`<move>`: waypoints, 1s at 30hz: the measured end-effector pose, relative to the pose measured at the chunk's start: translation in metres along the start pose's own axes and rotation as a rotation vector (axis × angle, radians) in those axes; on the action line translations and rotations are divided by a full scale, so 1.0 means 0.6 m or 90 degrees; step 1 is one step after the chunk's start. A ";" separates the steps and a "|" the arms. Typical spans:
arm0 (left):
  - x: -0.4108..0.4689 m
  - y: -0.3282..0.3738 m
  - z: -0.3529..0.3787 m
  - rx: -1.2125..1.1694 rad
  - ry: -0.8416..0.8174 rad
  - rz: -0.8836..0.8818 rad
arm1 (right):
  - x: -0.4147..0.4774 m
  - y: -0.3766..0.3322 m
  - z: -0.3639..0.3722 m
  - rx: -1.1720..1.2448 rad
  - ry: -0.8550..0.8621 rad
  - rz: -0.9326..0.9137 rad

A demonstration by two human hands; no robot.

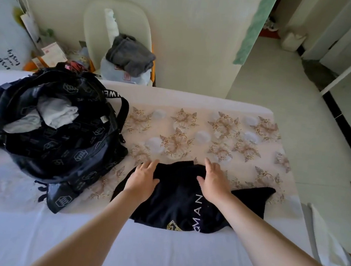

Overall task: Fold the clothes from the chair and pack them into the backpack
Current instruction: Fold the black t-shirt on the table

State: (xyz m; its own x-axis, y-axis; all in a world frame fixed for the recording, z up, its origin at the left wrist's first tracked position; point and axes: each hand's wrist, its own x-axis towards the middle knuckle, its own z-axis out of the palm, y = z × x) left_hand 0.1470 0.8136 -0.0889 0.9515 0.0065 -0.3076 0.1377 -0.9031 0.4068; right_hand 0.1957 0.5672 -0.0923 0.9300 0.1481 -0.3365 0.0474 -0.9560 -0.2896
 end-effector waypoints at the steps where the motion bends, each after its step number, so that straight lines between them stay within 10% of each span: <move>1: 0.002 -0.001 0.002 -0.012 -0.015 -0.027 | 0.008 0.001 0.005 -0.036 -0.043 0.047; 4: 0.004 -0.011 0.006 -0.062 0.091 0.023 | 0.018 -0.004 0.009 -0.029 -0.039 0.060; 7: -0.002 -0.027 -0.008 -0.083 0.222 0.098 | -0.006 -0.005 -0.002 -0.028 0.198 -0.104; 12: -0.014 -0.021 -0.038 -0.059 -0.122 -0.023 | -0.065 0.023 0.023 -0.072 0.059 -0.403; 16: -0.006 0.010 -0.020 0.111 -0.110 0.077 | -0.075 0.023 0.020 0.039 -0.041 -0.266; 21: 0.017 0.040 -0.048 0.011 0.182 0.120 | -0.047 0.017 -0.040 -0.037 0.105 -0.284; 30: 0.161 0.137 -0.247 -0.333 0.209 -0.002 | 0.078 -0.047 -0.234 0.297 0.275 0.045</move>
State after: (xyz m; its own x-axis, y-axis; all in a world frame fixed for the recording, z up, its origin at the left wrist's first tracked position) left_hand 0.2912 0.8038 0.0421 0.9744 0.2161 -0.0623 0.1782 -0.5730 0.7999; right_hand 0.2888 0.5657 0.0261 0.9928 -0.1195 -0.0051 -0.0919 -0.7348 -0.6720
